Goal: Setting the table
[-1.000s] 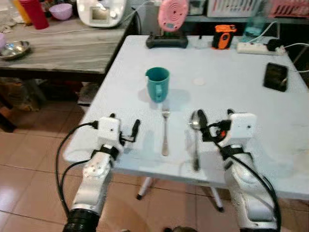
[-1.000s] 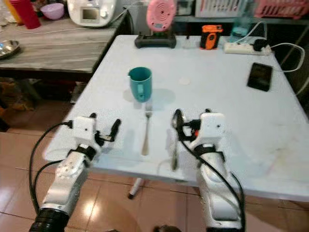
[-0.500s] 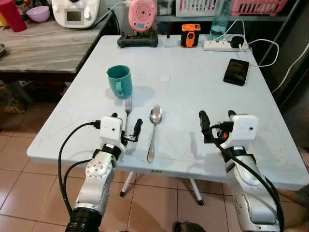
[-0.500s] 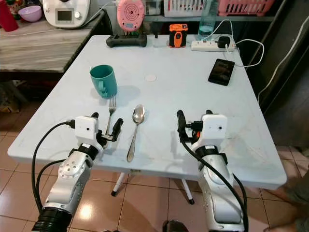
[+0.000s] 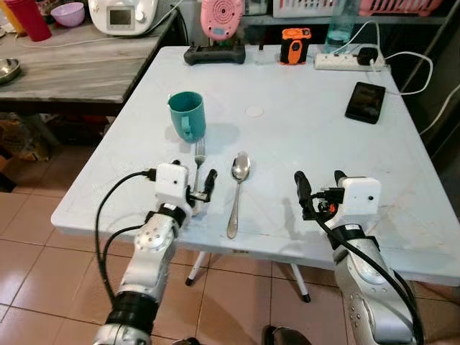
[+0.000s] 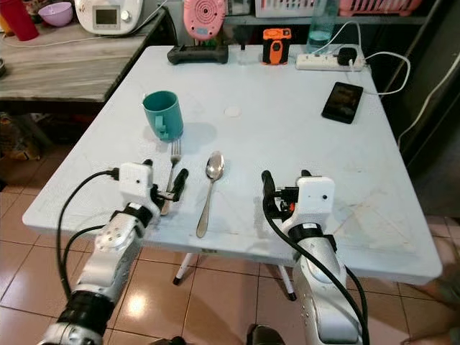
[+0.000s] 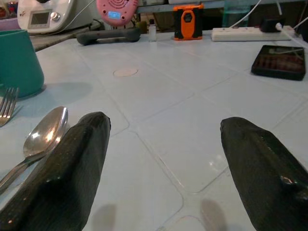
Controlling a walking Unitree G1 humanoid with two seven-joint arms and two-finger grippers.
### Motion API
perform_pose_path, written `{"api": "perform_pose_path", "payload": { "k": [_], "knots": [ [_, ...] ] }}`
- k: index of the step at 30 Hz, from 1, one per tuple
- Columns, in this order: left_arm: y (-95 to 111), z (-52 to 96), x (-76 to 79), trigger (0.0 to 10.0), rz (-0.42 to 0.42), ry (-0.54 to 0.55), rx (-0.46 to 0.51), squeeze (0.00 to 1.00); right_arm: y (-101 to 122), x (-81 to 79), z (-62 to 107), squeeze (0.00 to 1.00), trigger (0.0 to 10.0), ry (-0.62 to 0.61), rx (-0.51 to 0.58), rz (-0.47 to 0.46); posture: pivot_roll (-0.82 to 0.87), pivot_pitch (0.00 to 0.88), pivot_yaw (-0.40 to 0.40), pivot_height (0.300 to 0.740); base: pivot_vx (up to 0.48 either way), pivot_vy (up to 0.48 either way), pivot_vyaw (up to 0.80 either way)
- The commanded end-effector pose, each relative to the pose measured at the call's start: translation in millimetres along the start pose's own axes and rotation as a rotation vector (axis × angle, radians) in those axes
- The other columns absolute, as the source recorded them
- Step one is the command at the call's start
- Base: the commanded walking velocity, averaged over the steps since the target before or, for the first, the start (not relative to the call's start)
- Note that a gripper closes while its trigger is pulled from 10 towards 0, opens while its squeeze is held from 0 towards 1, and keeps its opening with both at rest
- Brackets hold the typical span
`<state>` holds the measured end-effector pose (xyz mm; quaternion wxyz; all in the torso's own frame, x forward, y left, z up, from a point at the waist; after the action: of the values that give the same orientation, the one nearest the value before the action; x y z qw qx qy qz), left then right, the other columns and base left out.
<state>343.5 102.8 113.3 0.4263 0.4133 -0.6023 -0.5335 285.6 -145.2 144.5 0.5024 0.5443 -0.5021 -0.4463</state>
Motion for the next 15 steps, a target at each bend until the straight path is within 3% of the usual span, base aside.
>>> {"api": "perform_pose_path", "payload": {
  "k": [1, 2, 3, 6, 7, 8, 15],
  "knots": [
    [-1.8, -0.8, 0.5, 10.0, -0.014, -0.010, -0.008, 0.00, 2.9, -3.8, 1.5, 0.00, 10.0, 0.014, 0.007, -0.017, -0.34, 0.178, 0.099, 0.740, 0.000, 0.000, 0.00],
    [-2.5, -1.5, 1.4, 10.0, -0.014, -0.013, -0.010, 0.00, 2.7, -3.8, 2.2, 0.00, 4.3, 0.012, 0.006, -0.014, -0.34, 0.181, 0.101, 0.740, 0.000, 0.000, 0.00],
    [-4.1, -3.0, 3.1, 10.0, -0.014, -0.018, -0.015, 0.00, 2.6, -3.3, 3.7, 0.00, 0.0, 0.004, 0.004, -0.007, -0.35, 0.184, 0.103, 0.740, 0.000, 0.000, 0.00],
    [-6.2, -4.4, 4.4, 10.0, -0.013, -0.020, -0.023, 0.00, 2.4, -3.2, 4.9, 0.00, 0.0, -0.001, 0.002, -0.005, -0.36, 0.188, 0.104, 0.740, 0.000, 0.000, 0.00],
    [-7.1, -5.1, 4.5, 10.0, -0.013, -0.018, -0.029, 0.00, 2.2, -3.0, 5.3, 0.00, 4.5, -0.003, -0.002, 0.000, -0.36, 0.188, 0.104, 0.740, 0.000, 0.000, 0.00],
    [-8.1, -5.9, 4.3, 9.5, -0.011, -0.015, -0.035, 0.00, 2.2, -2.9, 5.8, 0.00, 10.0, -0.005, -0.006, 0.004, -0.36, 0.189, 0.105, 0.740, 0.000, 0.000, 0.00],
    [-11.3, -13.2, -0.5, 10.0, -0.001, 0.033, -0.070, 0.00, 4.2, -2.2, 7.7, 0.00, 10.0, -0.008, -0.009, 0.015, -0.37, 0.192, 0.102, 0.740, 0.000, 0.000, 0.00]
  ]
}}
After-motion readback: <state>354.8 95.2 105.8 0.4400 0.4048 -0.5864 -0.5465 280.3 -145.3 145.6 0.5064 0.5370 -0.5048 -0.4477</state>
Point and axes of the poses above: a point about 5 cm out from each wrist's last joint towards the gripper, its own z axis pointing back from the gripper into the wrist, its own y axis along the axis of the wrist's last joint, x = y × z, the point moved 2 cm from there along -z, pointing out of the wrist towards the gripper, and after that the axes turned 4 degrees about z, right-handed, at the moved point
